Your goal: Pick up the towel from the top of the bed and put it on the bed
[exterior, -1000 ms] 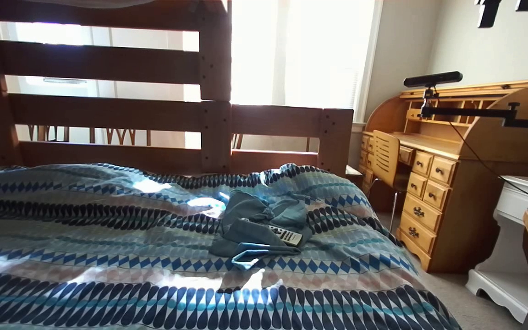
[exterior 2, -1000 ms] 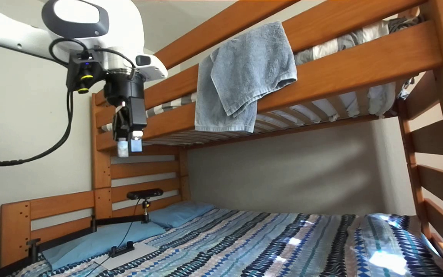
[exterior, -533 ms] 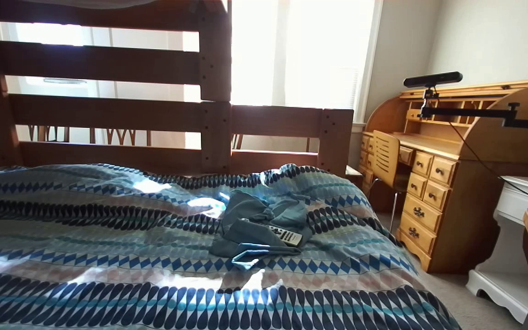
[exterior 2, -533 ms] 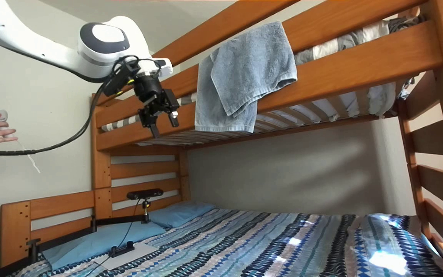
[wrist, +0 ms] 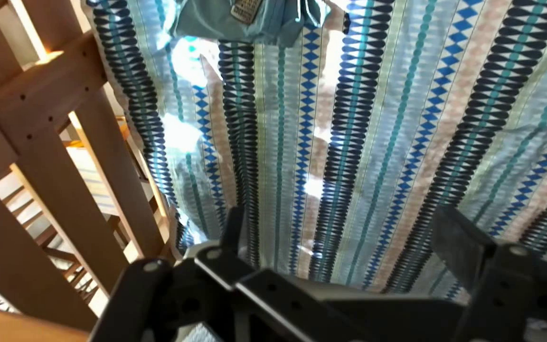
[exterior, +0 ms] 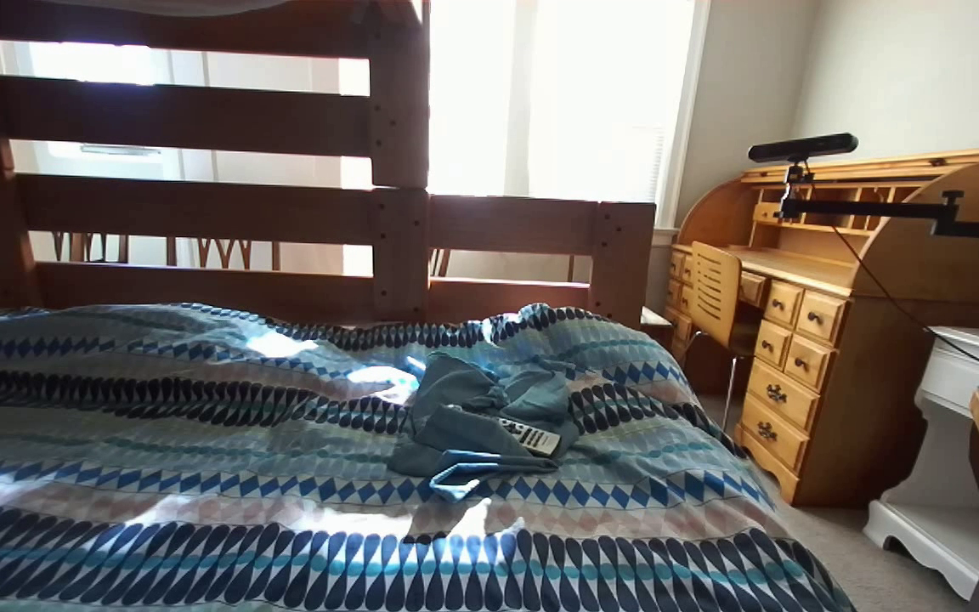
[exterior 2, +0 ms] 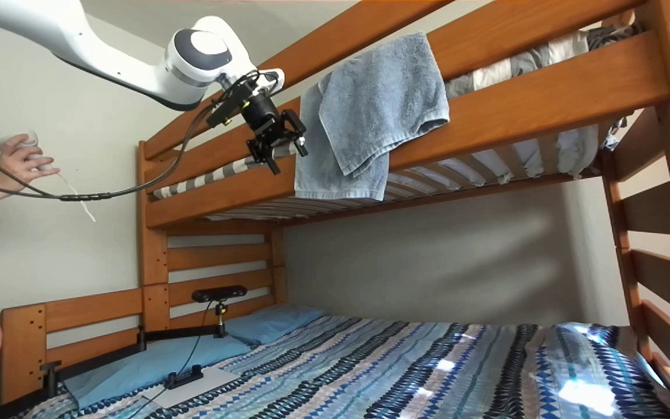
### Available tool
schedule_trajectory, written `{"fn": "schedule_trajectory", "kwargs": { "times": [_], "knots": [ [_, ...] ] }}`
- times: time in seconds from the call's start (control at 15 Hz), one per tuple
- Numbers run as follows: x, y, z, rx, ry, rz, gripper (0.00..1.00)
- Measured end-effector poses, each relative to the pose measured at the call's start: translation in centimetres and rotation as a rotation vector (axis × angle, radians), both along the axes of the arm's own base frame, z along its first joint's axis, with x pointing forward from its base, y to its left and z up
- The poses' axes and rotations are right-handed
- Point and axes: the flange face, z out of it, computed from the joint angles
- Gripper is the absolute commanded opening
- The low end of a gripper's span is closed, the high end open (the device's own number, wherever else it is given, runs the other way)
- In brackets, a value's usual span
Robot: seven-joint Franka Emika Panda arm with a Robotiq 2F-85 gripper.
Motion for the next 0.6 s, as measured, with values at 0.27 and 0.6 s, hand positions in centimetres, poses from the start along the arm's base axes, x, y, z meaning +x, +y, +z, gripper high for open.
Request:
{"fn": "schedule_trajectory", "kwargs": {
  "times": [0.27,0.6],
  "knots": [
    [1.4,2.8,4.3,0.071,-0.048,0.029,1.0],
    [1.8,3.4,5.0,0.083,-0.05,0.035,1.0]
  ]
}}
